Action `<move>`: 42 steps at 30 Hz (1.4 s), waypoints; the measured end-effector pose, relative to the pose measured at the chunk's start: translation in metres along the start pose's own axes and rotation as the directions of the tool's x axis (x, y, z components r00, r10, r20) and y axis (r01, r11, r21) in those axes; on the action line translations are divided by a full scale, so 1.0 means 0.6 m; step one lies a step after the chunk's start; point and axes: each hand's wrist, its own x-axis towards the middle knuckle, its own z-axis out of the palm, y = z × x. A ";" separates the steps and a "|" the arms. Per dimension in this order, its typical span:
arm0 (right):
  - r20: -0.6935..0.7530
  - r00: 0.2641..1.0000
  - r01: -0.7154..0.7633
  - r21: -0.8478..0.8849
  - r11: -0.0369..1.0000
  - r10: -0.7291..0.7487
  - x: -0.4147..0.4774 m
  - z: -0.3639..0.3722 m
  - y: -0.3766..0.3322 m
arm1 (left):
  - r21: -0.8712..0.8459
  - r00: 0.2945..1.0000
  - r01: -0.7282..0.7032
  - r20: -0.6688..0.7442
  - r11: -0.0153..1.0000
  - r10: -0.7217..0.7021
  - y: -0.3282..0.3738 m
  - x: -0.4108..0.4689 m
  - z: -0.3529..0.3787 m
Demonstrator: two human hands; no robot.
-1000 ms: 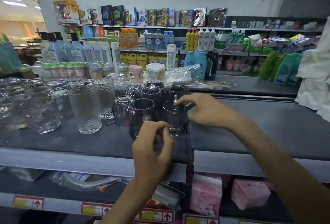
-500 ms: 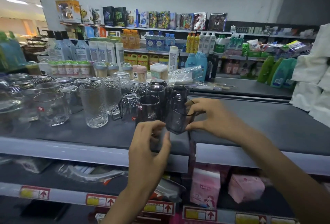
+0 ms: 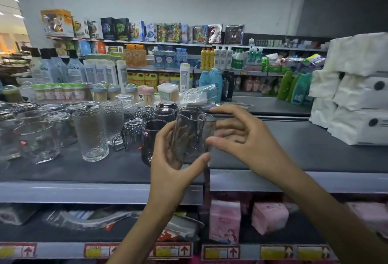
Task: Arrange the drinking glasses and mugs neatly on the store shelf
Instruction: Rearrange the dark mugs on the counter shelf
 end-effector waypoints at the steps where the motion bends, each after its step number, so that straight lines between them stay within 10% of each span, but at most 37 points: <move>1: -0.022 1.000 -0.004 -0.002 1.000 0.004 -0.001 -0.006 0.000 | -0.063 0.999 0.052 0.002 0.997 -0.052 -0.002 -0.001 0.000; 6: -0.023 0.999 -0.035 -0.139 0.990 0.032 -0.003 -0.025 0.016 | -0.445 0.951 0.309 0.171 0.841 -0.259 -0.008 0.000 -0.001; 12: 0.168 0.980 -0.119 0.086 0.989 0.103 -0.007 -0.024 0.013 | -0.657 0.869 0.489 0.312 0.574 -0.383 -0.002 -0.018 -0.005; 28: 0.465 0.884 -0.096 0.106 0.990 0.036 0.018 -0.009 0.027 | -0.629 0.715 0.686 0.493 0.365 -0.495 0.004 -0.012 -0.020; 35: 0.268 0.960 -0.070 -0.029 0.997 0.075 0.046 0.004 0.030 | -0.240 0.658 0.749 0.371 0.617 -0.655 0.006 0.007 -0.046; 39: 0.170 0.981 -0.070 -0.153 0.986 0.096 0.082 0.013 0.049 | 0.086 0.918 0.395 -0.010 0.915 -0.396 0.002 -0.009 -0.078; 42: 0.172 0.976 -0.084 -0.261 0.962 0.132 0.111 0.033 0.064 | 0.352 0.992 0.126 -0.074 0.927 -0.106 -0.015 -0.013 -0.106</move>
